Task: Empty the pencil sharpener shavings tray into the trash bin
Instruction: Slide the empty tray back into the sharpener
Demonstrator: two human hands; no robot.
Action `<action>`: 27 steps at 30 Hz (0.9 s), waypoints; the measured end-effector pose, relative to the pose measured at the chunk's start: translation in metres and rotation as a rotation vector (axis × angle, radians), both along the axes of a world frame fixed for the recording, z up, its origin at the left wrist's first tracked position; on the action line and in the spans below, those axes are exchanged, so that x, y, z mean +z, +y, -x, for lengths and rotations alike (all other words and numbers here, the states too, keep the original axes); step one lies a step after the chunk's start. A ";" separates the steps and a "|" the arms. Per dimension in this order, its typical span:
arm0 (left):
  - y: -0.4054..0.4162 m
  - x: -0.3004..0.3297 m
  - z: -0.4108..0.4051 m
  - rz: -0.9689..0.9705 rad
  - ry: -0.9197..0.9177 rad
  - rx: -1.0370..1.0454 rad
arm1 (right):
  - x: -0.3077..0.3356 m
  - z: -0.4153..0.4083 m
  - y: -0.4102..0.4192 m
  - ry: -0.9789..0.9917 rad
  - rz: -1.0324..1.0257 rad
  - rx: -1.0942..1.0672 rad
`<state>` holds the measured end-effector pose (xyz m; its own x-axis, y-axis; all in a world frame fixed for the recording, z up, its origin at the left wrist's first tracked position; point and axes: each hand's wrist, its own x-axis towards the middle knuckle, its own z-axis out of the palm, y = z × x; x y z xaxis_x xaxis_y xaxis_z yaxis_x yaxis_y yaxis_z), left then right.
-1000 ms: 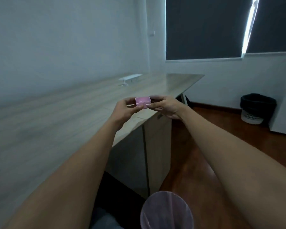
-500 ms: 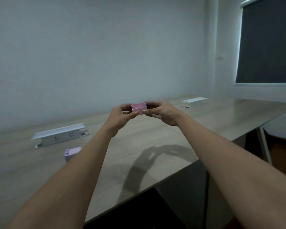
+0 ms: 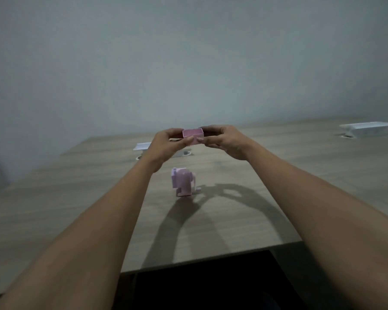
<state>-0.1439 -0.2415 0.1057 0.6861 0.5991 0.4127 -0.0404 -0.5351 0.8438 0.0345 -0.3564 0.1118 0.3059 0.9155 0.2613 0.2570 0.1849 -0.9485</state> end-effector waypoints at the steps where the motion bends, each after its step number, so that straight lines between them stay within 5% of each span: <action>1: 0.006 -0.004 0.006 0.007 -0.001 0.019 | -0.005 0.004 0.009 -0.003 0.005 0.016; 18: 0.081 -0.085 0.060 0.225 -0.023 0.207 | -0.095 -0.009 0.046 -0.062 0.186 0.025; 27: 0.075 -0.129 0.076 0.333 0.142 0.158 | -0.107 -0.009 0.052 -0.037 0.172 0.047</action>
<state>-0.2200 -0.1668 -0.0234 0.6112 0.7869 0.0854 0.1506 -0.2215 0.9634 0.0437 -0.3045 0.0049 0.2549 0.9607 0.1099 0.2872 0.0333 -0.9573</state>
